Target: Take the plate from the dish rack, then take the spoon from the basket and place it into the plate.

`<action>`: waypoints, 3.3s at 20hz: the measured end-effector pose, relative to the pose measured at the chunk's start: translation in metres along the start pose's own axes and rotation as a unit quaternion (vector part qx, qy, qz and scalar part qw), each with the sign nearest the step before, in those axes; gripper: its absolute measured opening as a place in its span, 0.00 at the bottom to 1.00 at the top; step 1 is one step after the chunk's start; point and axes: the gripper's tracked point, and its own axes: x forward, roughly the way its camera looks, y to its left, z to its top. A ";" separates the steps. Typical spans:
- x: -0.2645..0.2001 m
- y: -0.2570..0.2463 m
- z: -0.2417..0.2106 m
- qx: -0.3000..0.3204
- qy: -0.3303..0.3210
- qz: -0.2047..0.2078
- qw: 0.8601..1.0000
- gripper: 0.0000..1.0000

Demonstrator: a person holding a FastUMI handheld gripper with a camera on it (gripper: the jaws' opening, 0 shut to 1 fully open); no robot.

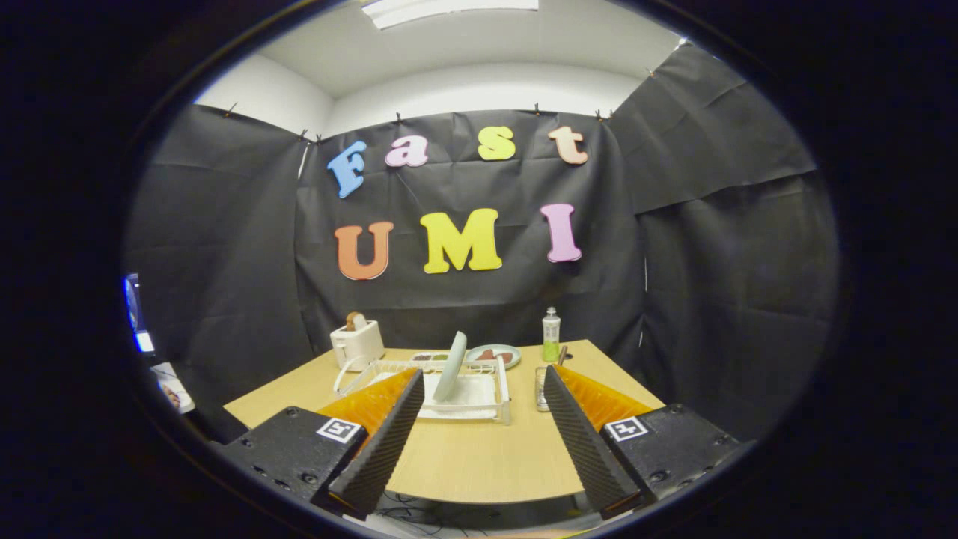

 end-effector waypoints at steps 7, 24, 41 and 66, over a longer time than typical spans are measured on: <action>0.074 -0.002 0.002 -0.007 0.065 -0.023 0.998 1.00; 0.301 0.040 0.007 -0.022 0.347 -0.014 0.937 0.94; 0.397 0.064 0.006 -0.207 0.457 -0.204 0.841 0.20; 0.364 0.075 0.006 -0.264 0.420 -0.301 0.815 0.08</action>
